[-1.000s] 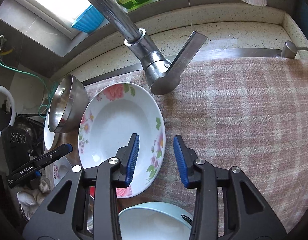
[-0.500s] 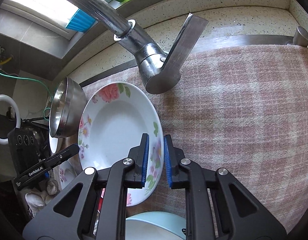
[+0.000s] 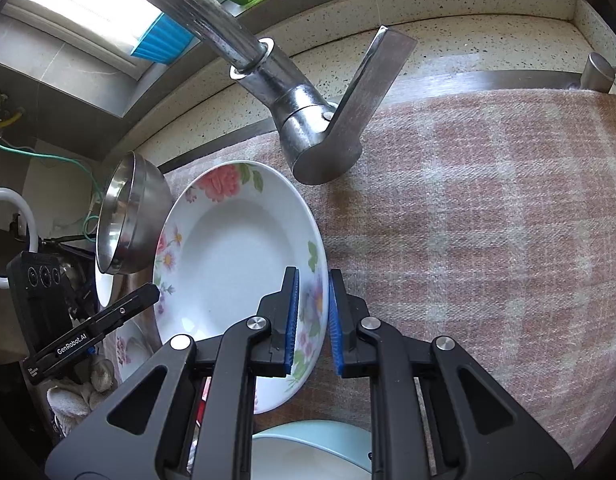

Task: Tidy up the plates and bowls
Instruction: 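Close the right gripper on the rim of the pink-flower plate, then lift the pink-flower plate and carry it over the other pink-flower plate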

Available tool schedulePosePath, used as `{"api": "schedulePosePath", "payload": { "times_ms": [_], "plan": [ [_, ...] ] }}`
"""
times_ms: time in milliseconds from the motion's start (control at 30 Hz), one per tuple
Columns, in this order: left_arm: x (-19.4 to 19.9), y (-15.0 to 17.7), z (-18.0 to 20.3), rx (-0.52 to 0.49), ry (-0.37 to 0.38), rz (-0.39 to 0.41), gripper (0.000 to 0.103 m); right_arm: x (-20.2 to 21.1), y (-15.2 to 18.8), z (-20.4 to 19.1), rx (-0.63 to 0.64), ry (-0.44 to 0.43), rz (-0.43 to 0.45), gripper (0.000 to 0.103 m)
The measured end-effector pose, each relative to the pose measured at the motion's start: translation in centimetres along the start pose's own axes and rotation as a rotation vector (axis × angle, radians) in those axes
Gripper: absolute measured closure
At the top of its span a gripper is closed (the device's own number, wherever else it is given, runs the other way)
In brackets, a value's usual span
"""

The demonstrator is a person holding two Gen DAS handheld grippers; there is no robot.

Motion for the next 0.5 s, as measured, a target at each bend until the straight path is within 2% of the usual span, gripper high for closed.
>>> {"api": "schedulePosePath", "payload": {
  "times_ms": [500],
  "plan": [
    [1.8, -0.1, 1.0, -0.037, 0.023, 0.035, 0.088, 3.2, 0.2, -0.2, -0.001, -0.013, 0.055, 0.089]
  ]
}}
Point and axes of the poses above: each gripper's, at about its wrist camera, not at the fingertips, and x roughly against the way its jaws point, z to its right, y to its underside, the point moved 8 cm from there along -x, roughly the way its jaws point, and after that the axes turned 11 degrees about y, right-handed, at the moved point
